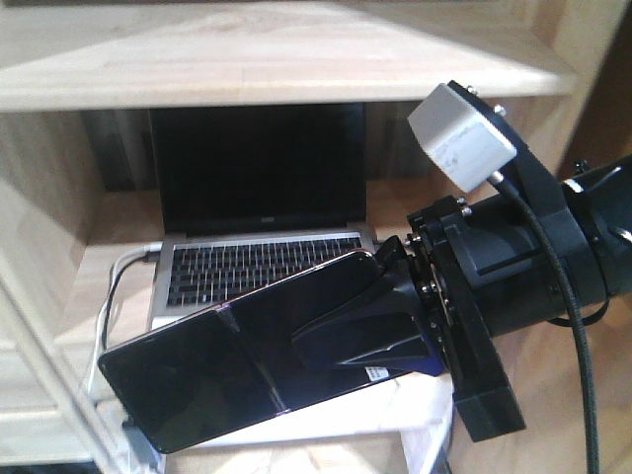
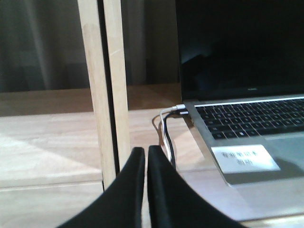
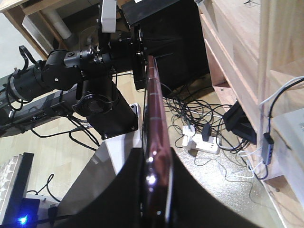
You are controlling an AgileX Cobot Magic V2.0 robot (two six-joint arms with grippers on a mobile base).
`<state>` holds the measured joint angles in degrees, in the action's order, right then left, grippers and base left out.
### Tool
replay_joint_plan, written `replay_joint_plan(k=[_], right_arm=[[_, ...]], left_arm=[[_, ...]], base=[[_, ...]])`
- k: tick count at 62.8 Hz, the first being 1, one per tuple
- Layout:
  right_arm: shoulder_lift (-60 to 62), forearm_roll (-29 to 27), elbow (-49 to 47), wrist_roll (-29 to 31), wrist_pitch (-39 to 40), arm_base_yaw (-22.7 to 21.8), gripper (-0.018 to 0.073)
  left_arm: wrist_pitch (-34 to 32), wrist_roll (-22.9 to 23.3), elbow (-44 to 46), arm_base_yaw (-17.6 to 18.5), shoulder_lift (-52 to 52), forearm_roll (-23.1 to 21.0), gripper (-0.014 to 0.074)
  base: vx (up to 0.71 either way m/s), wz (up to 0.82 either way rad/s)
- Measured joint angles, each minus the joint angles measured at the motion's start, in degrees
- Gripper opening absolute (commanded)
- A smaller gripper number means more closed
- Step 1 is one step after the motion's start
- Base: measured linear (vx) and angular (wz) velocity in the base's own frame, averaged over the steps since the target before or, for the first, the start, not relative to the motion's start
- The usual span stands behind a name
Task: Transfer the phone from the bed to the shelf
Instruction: 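Hold the black phone in the right gripper in front of the shelf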
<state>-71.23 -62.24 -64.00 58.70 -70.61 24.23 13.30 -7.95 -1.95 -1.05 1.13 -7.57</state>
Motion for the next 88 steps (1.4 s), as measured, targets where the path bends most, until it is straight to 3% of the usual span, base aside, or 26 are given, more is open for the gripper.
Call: replay_joint_plan(k=[88], right_arm=[[0.0,0.0,0.0,0.0,0.0,0.0,-0.0004]], left_arm=[[0.0,0.0,0.0,0.0,0.0,0.0,0.0001]], base=[[0.05,0.04]])
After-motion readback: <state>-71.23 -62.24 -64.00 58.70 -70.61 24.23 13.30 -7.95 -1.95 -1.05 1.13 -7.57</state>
